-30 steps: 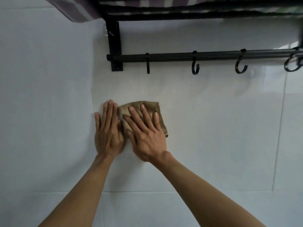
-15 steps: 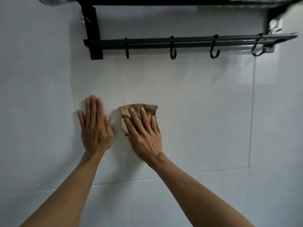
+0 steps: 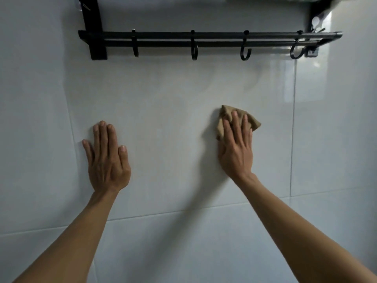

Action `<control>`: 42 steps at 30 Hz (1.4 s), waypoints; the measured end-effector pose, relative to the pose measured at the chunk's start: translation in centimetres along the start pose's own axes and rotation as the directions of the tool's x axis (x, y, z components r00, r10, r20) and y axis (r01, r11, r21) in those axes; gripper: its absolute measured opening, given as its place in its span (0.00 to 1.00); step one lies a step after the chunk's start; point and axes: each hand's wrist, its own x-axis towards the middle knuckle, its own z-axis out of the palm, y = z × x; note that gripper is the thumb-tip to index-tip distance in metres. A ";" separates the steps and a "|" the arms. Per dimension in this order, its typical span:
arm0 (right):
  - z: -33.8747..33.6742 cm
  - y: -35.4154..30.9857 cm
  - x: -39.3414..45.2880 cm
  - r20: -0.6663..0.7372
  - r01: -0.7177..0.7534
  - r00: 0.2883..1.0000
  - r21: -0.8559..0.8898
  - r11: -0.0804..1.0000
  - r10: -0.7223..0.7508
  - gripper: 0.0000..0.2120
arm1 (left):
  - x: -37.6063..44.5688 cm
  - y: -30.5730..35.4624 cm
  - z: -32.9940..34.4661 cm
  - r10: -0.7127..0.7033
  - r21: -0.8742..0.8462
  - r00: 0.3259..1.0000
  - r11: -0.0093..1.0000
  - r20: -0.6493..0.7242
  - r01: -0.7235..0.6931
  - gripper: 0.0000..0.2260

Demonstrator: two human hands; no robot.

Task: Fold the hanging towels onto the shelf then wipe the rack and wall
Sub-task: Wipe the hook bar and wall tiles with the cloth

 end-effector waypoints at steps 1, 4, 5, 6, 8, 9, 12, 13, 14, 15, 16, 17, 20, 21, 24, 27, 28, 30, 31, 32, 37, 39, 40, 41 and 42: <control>-0.2 1.5 0.0 -0.013 -0.034 0.999 -0.003 0.999 0.034 0.25 | -0.2 0.0 0.0 0.007 -0.001 1.000 1.000 -0.006 -0.007 0.26; -1.2 6.5 -1.0 -0.042 -0.137 0.990 -0.009 0.991 0.136 0.24 | -0.8 -0.2 0.2 0.021 -0.008 0.999 1.000 -0.031 -0.022 0.26; -1.7 7.8 -1.7 -0.044 -0.170 0.985 -0.006 0.985 0.170 0.24 | -1.0 -0.2 0.3 0.023 -0.017 0.999 1.000 -0.037 -0.023 0.26; -2.1 8.7 -2.5 -0.037 -0.198 0.979 0.003 0.980 0.198 0.24 | -1.0 -0.3 0.3 0.024 -0.022 0.999 0.999 -0.044 -0.025 0.26; -2.7 9.4 -4.4 -0.008 -0.266 0.964 0.045 0.963 0.266 0.24 | -1.4 -0.5 0.3 0.035 -0.026 0.998 0.999 -0.052 -0.037 0.26; -2.8 9.2 -5.2 0.003 -0.309 0.951 0.074 0.948 0.309 0.25 | -1.7 -0.6 0.3 0.040 -0.031 0.998 0.999 -0.057 -0.042 0.25; -2.1 7.5 -7.4 0.015 -0.424 0.904 0.163 0.891 0.427 0.24 | -2.7 -0.9 0.2 0.045 -0.031 0.997 0.998 -0.067 -0.047 0.25; -1.8 6.9 -8.0 0.012 -0.448 0.891 0.183 0.875 0.454 0.24 | -3.1 -1.0 0.3 0.043 -0.034 0.997 0.998 -0.067 -0.045 0.25; -1.4 6.0 -8.6 0.006 -0.461 0.883 0.198 0.865 0.469 0.25 | -3.4 -1.1 0.3 0.041 -0.034 0.997 0.999 -0.069 -0.043 0.25; -1.0 5.1 -9.1 0.000 -0.471 0.876 0.214 0.856 0.482 0.26 | -3.5 -1.1 0.3 0.039 -0.035 0.997 0.999 -0.069 -0.041 0.25; -0.6 4.0 -9.7 -0.004 -0.473 0.873 0.229 0.850 0.487 0.27 | -3.6 -1.2 0.3 0.038 -0.037 0.997 0.998 -0.069 -0.040 0.25; -0.1 2.7 -10.2 -0.006 -0.460 0.879 0.245 0.853 0.476 0.29 | -3.5 -1.2 0.3 0.038 -0.040 0.997 0.998 -0.070 -0.041 0.25; 1.5 -3.0 -11.8 -0.012 -0.358 0.926 0.292 0.887 0.378 0.29 | -3.6 -1.5 0.4 0.043 -0.053 0.996 0.997 -0.081 -0.047 0.24; 2.0 -5.1 -12.1 -0.006 -0.332 0.936 0.312 0.890 0.352 0.28 | -3.6 -1.6 0.4 0.047 -0.061 0.995 0.997 -0.083 -0.052 0.24; 3.3 -11.4 -12.5 0.049 -0.256 0.965 0.379 0.889 0.257 0.27 | -3.7 -1.7 0.4 0.064 -0.080 0.994 0.994 -0.093 -0.072 0.24; 4.0 -17.3 -12.8 0.104 -0.163 0.986 0.397 0.903 0.132 0.27 | -3.7 -2.3 0.4 0.095 -0.107 0.991 0.989 -0.093 -0.105 0.23; 4.2 -19.0 -12.9 0.121 -0.140 0.988 0.397 0.907 0.100 0.27 | -3.8 -2.7 0.3 0.104 -0.118 0.991 0.986 -0.087 -0.114 0.23; 4.6 -21.3 -12.7 0.155 -0.136 0.985 0.386 0.913 0.081 0.28 | -3.8 -3.3 0.2 0.121 -0.155 0.991 0.980 -0.062 -0.129 0.22; 4.6 -22.0 -12.6 0.169 -0.144 0.982 0.380 0.913 0.085 0.29 | -3.8 -3.6 0.1 0.129 -0.174 0.990 0.975 -0.049 -0.135 0.23; 4.6 -22.7 -12.5 0.181 -0.138 0.981 0.379 0.915 0.073 0.29 | -3.8 -4.0 -0.1 0.141 -0.187 0.989 0.971 -0.039 -0.146 0.23; 4.3 -24.1 -13.1 0.268 -0.004 0.952 0.491 0.871 -0.147 0.32 | -4.1 -4.7 -1.3 0.203 -0.258 0.978 0.948 0.045 -0.185 0.28; 4.1 -24.0 -12.9 0.315 -0.076 0.941 0.548 0.833 -0.121 0.32 | -4.1 -4.5 -1.8 0.179 -0.281 0.981 0.948 0.080 -0.150 0.28; 3.9 -23.9 -12.8 0.342 -0.119 0.933 0.579 0.807 -0.107 0.32 | -4.2 -4.4 -2.0 0.165 -0.290 0.981 0.948 0.101 -0.130 0.28; 3.6 -23.9 -12.7 0.363 -0.160 0.927 0.613 0.774 -0.097 0.31 | -4.2 -4.1 -2.3 0.148 -0.300 0.982 0.948 0.121 -0.106 0.28; 3.1 -23.7 -12.5 0.380 -0.193 0.920 0.647 0.737 -0.093 0.30 | -4.2 -3.9 -2.6 0.130 -0.313 0.983 0.946 0.132 -0.083 0.28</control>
